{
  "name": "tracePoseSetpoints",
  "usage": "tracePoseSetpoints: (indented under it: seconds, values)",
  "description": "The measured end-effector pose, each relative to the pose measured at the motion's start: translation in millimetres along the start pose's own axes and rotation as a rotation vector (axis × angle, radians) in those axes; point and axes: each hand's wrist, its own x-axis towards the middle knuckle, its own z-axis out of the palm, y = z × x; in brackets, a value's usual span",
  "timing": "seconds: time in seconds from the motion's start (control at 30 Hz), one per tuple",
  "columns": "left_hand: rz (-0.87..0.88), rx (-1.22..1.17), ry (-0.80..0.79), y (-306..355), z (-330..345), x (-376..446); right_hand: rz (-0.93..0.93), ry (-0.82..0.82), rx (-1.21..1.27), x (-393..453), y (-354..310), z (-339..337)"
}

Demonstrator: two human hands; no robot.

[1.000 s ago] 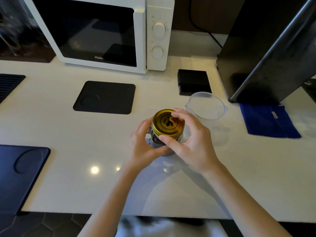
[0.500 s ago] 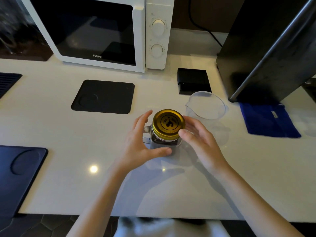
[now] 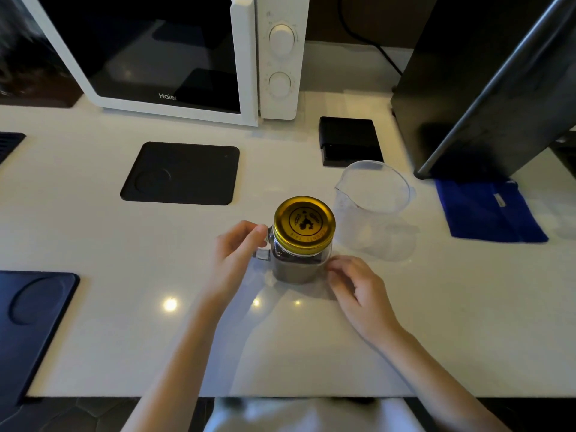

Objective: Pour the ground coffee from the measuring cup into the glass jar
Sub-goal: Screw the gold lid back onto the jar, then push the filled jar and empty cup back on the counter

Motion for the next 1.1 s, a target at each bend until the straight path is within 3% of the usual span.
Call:
tracePoseSetpoints:
  seconds: [0.23, 0.4, 0.57, 0.9, 1.1]
  values:
    - [-0.063, -0.194, -0.102, -6, -2, 4, -0.002, 0.048, -0.06, 11, 0, 10]
    - [-0.156, -0.349, -0.045, 0, -7, 8, -0.006, 0.058, -0.104, 20, -3, 14]
    - [-0.165, -0.382, 0.142, 13, -14, 32, -0.077, 0.079, -0.179, 35, -7, 17]
    - [-0.062, -0.33, 0.286, 15, 20, 91, -0.223, -0.096, -0.402, 61, -14, 32]
    - [-0.031, -0.274, 0.234, 2, 33, 107, -0.184, -0.176, -0.508, 63, -6, 39]
